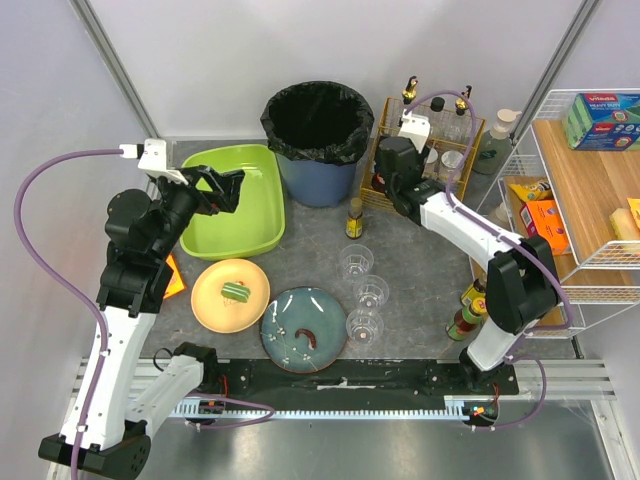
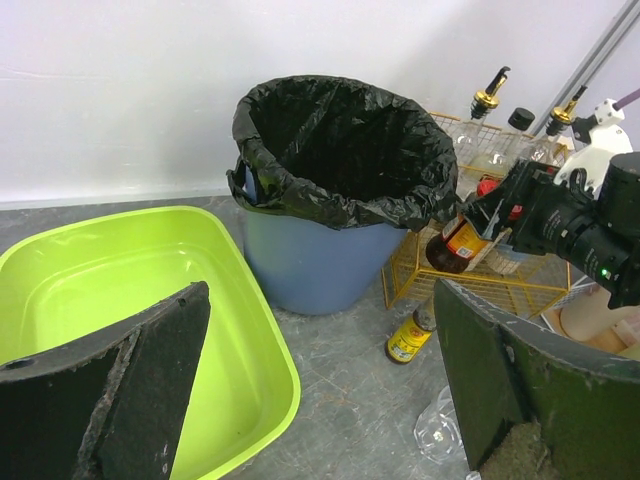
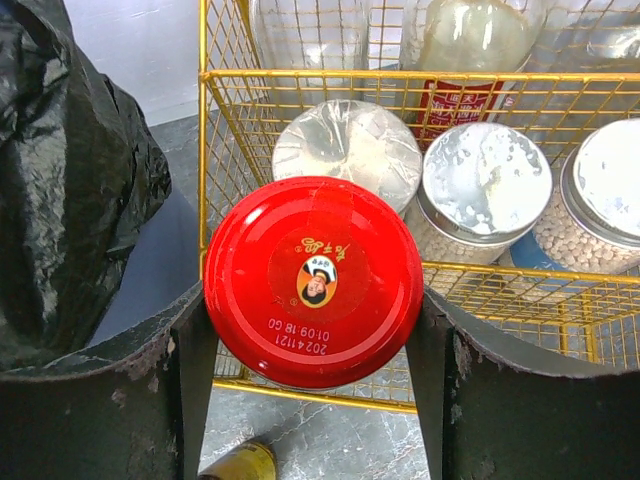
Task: Clear the kitchen counter
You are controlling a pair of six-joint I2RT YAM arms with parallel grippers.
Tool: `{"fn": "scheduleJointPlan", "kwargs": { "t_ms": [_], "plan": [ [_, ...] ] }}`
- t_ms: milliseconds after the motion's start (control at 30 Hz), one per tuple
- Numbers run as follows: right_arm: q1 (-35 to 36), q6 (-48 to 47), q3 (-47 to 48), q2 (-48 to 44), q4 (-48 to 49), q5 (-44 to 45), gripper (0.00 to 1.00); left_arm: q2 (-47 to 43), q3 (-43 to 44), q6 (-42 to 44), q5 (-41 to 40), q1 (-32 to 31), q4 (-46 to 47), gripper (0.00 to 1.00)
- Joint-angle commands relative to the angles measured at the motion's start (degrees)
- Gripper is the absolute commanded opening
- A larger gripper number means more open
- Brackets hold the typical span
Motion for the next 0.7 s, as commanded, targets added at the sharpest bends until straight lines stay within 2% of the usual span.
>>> {"fn": "scheduleJointPlan", "kwargs": {
  "t_ms": [0, 133, 367, 667],
  "plan": [
    [-0.3, -3.3, -4.0, -4.8, 5.8, 4.9, 0.17, -0.2, 1.2, 2.3, -1.2, -0.2, 1.4, 0.98],
    [-0.3, -5.0, -7.2, -6.5, 7.9, 6.5, 0.18, 0.0, 1.0, 2.2, -1.2, -0.1, 1.9, 0.98],
    [0.1, -4.2, -9.6, -4.7, 10.5, 3.6, 0.18, 0.1, 1.1, 2.4, -0.8, -0.1, 2.1, 0.98],
    [2.2, -3.2, -6.3, 0.5, 14.3, -1.0, 0.20, -0.1, 1.3, 2.8, -1.2, -0.1, 1.8, 0.98]
  ]
}}
